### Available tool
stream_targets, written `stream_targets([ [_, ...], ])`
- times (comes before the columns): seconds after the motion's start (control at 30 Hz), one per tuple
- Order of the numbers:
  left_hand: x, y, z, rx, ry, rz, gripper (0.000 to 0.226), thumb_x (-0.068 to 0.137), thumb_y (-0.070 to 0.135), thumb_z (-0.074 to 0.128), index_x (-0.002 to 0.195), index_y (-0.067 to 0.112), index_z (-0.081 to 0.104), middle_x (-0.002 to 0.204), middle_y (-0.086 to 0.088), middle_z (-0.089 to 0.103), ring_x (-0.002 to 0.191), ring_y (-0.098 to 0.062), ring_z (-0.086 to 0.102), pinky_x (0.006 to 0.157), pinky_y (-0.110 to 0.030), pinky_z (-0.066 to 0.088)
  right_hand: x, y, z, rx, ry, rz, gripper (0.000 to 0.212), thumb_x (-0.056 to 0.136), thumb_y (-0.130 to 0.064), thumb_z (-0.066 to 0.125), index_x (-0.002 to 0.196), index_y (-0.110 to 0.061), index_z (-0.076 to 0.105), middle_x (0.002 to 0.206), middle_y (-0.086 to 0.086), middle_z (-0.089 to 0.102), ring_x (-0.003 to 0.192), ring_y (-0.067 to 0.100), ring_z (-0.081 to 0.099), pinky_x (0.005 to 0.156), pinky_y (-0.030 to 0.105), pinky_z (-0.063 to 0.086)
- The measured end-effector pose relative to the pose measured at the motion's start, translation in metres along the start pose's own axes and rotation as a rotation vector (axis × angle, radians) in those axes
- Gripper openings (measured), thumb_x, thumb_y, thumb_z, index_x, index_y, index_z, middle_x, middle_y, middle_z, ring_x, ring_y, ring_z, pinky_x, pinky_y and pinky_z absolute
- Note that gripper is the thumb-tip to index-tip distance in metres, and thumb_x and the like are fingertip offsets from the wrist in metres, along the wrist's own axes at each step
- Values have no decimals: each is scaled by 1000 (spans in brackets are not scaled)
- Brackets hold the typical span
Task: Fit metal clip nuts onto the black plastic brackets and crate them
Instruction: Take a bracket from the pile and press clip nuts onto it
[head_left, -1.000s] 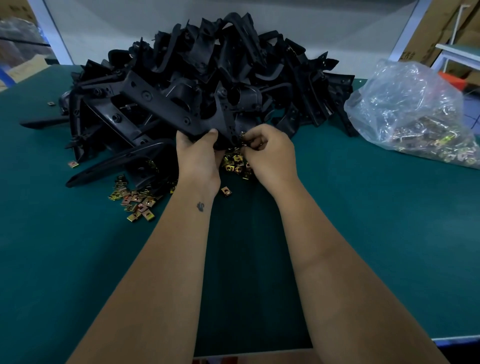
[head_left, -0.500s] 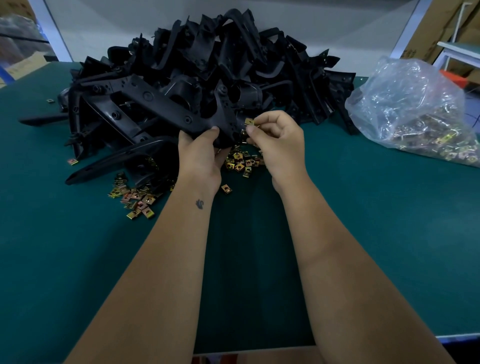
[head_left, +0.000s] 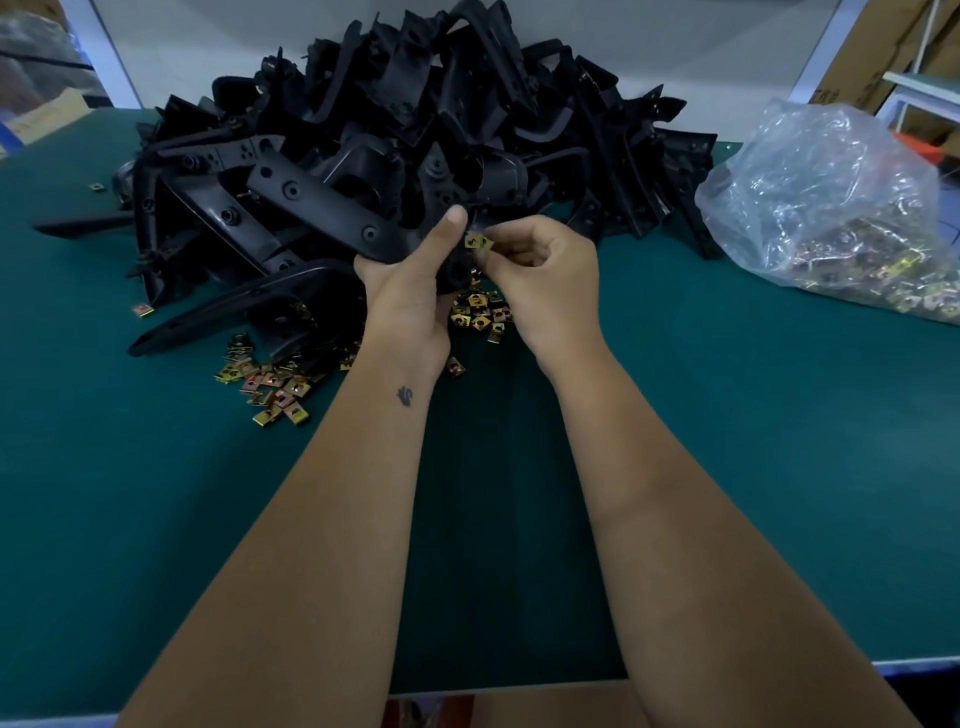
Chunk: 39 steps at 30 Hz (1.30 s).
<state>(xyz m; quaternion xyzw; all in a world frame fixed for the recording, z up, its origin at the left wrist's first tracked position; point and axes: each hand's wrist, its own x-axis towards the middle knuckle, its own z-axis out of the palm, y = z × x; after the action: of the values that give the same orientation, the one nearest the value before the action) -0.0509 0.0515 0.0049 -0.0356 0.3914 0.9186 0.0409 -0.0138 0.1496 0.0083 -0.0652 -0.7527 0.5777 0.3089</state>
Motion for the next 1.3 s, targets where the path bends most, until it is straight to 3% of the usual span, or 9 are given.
stream_targets([
  [0.1, 0, 1, 0, 52, -9, -10, 87, 65, 2, 85, 133, 13, 32, 119, -11, 64, 110, -27, 66, 93, -50, 56, -1, -1, 2, 1, 7, -4, 12, 79, -4, 78, 86, -11, 71, 81, -2, 71, 74, 5, 66, 73, 21, 56],
  [0.23, 1, 0, -2, 106, -20, 19, 85, 65, -2, 82, 132, 14, 33, 114, -9, 63, 110, -27, 65, 94, -48, 54, -1, -3, 2, 26, -12, -12, 12, 80, -2, 77, 88, -10, 71, 84, 1, 72, 77, 5, 67, 73, 18, 55],
  [0.47, 2, 4, -6, 66, -49, 25, 82, 74, -11, 77, 138, 10, 30, 112, -10, 63, 91, -20, 71, 74, -33, 60, 0, -5, -2, 61, -96, 1, 14, 84, 3, 70, 95, -5, 70, 88, 6, 71, 81, 10, 67, 75, 19, 55],
  [0.63, 0, 7, -7, 66, -43, 41, 81, 76, -12, 75, 139, 11, 30, 100, -5, 64, 68, -10, 72, 65, -24, 56, 0, -4, -6, 118, -159, 18, 12, 88, 4, 66, 97, -3, 69, 85, 6, 71, 71, 6, 68, 71, 19, 54],
  [0.83, 1, 8, -8, 84, -49, 20, 88, 77, -6, 78, 144, 13, 25, 115, -8, 62, 88, -16, 70, 65, -23, 56, 1, -2, -7, 319, -225, 175, 12, 98, -4, 55, 95, -5, 67, 82, 7, 68, 73, 13, 65, 78, 28, 55],
  [1.0, 1, 5, -6, 77, -66, 14, 76, 80, -3, 77, 139, 14, 31, 99, -1, 66, 73, -7, 72, 68, -26, 57, 3, -4, -10, 519, -136, 263, 19, 100, -10, 53, 87, -7, 67, 72, 1, 66, 66, 10, 63, 70, 24, 54],
  [1.1, 1, 3, -5, 154, -89, 15, 80, 83, 10, 79, 144, 19, 28, 119, 2, 62, 101, -9, 66, 87, -35, 57, 3, -4, -11, 533, -61, 275, 17, 98, -9, 57, 85, -8, 68, 72, 3, 66, 65, 12, 62, 69, 25, 54],
  [1.2, 2, 2, -4, 191, -102, 14, 81, 83, 24, 78, 147, 20, 27, 135, 1, 56, 122, -16, 57, 107, -42, 46, 4, -4, -13, 558, -35, 276, 14, 97, -6, 58, 87, -7, 68, 75, 5, 67, 67, 14, 64, 71, 27, 55],
  [1.3, 2, 3, -4, 147, -107, -15, 68, 87, 24, 76, 141, 18, 35, 128, -2, 60, 114, -18, 62, 96, -39, 54, 4, -4, -12, 569, -39, 264, 12, 94, 1, 59, 95, -5, 69, 83, 8, 69, 74, 15, 66, 76, 27, 54],
])
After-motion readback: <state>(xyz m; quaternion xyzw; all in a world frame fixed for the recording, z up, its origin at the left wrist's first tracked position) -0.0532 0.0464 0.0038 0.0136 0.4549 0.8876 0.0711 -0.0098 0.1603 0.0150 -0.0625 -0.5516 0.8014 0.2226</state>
